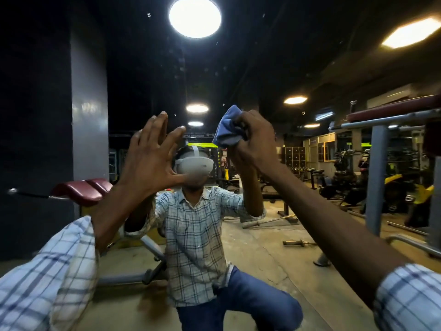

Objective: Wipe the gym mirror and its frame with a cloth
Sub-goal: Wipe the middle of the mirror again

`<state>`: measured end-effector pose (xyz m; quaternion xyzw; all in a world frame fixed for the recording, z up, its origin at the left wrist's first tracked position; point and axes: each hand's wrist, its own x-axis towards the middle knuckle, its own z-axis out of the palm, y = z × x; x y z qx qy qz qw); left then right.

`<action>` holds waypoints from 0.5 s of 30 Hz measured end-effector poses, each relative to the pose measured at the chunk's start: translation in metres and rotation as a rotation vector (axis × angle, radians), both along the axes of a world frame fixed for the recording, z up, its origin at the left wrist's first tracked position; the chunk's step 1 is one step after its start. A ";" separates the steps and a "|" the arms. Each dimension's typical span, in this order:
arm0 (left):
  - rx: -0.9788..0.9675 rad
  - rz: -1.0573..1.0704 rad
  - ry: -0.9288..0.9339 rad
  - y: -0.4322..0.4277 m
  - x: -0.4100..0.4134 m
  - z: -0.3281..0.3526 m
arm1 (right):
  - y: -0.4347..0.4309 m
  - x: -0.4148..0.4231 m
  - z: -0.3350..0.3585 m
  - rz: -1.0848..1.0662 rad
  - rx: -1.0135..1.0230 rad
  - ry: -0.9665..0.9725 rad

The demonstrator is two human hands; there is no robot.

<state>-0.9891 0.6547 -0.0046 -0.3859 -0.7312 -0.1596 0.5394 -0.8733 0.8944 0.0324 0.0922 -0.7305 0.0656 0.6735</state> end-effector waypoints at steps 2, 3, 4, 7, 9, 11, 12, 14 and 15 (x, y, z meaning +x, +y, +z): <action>0.000 -0.015 0.001 0.000 -0.001 -0.001 | -0.003 -0.003 -0.002 0.032 0.015 -0.009; -0.001 -0.026 -0.004 0.000 -0.002 0.000 | -0.002 -0.003 -0.002 0.043 0.003 0.004; 0.001 -0.033 -0.011 0.000 -0.003 0.000 | -0.001 -0.004 -0.002 0.045 -0.010 0.012; 0.010 -0.038 -0.021 0.000 -0.003 0.000 | -0.001 -0.006 -0.006 0.017 -0.016 0.029; 0.015 -0.048 -0.035 0.001 -0.001 0.000 | -0.002 -0.008 -0.007 0.010 -0.011 0.037; 0.021 -0.052 -0.058 0.003 0.001 0.001 | -0.002 -0.007 -0.006 0.020 -0.008 0.029; 0.022 -0.055 -0.065 0.003 0.002 0.001 | -0.002 -0.006 -0.004 0.026 -0.009 0.023; 0.021 -0.048 -0.071 0.003 0.003 0.002 | -0.004 -0.003 -0.004 0.033 0.006 0.012; 0.020 -0.039 -0.074 0.003 0.005 0.001 | -0.004 -0.001 -0.004 0.029 0.020 0.000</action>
